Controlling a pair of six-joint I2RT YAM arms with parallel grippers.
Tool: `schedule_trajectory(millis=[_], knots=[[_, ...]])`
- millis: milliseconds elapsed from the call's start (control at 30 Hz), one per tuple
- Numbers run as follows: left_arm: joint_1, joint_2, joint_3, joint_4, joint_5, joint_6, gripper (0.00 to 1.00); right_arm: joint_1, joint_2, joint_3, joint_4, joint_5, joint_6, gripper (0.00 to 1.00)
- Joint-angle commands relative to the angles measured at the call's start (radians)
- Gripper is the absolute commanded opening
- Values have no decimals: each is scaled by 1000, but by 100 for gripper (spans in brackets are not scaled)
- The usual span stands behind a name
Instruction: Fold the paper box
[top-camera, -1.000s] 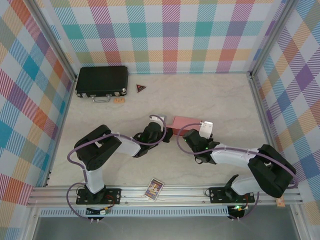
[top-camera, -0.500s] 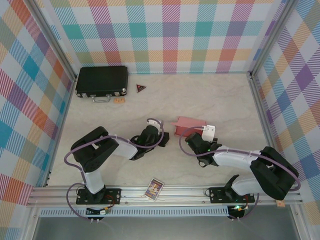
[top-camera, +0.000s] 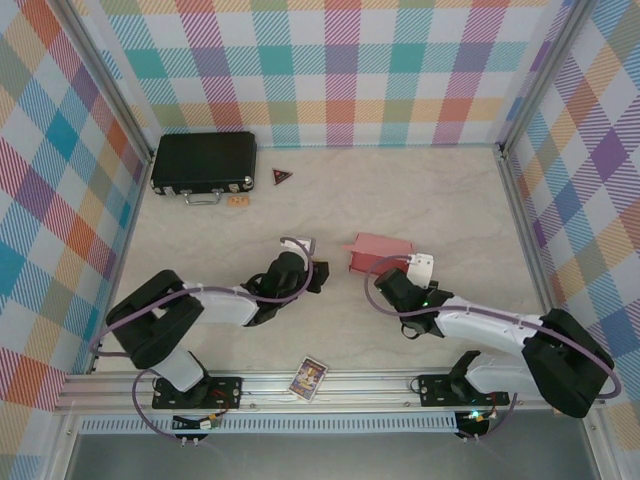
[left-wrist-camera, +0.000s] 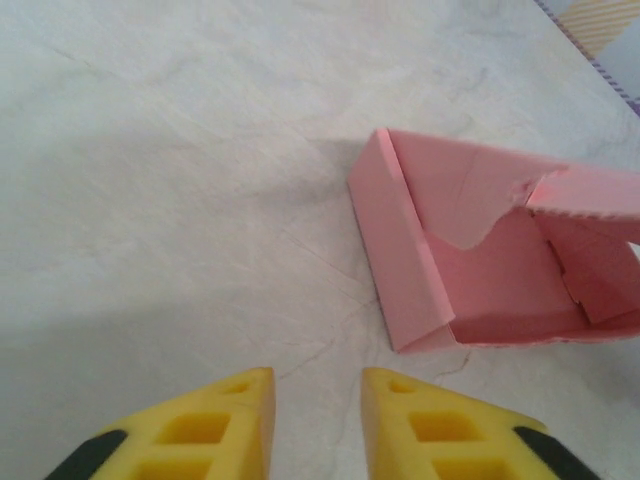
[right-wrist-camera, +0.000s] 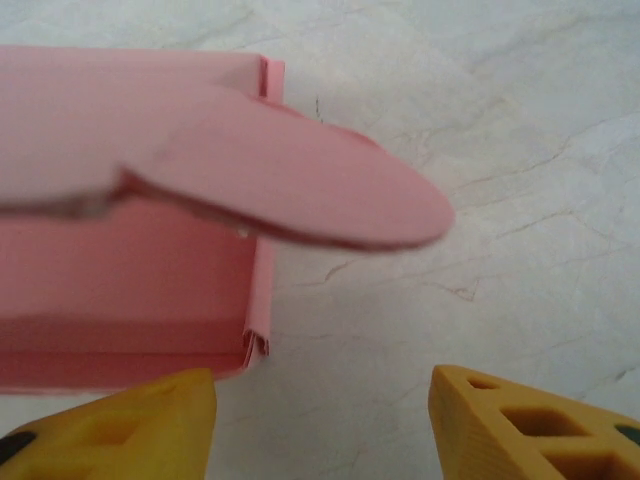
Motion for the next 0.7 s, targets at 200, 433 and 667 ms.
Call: schedule_trajectory(millis=[200, 433, 667], knots=[[4, -201, 65, -312, -323, 48, 32, 17, -110, 27, -327, -76, 286, 60], [14, -196, 195, -411, -402, 101, 33, 20, -160, 57, -632, 4, 605, 60], [48, -77, 406, -475, -302, 119, 39, -85, -156, 186, -816, 76, 613, 62]])
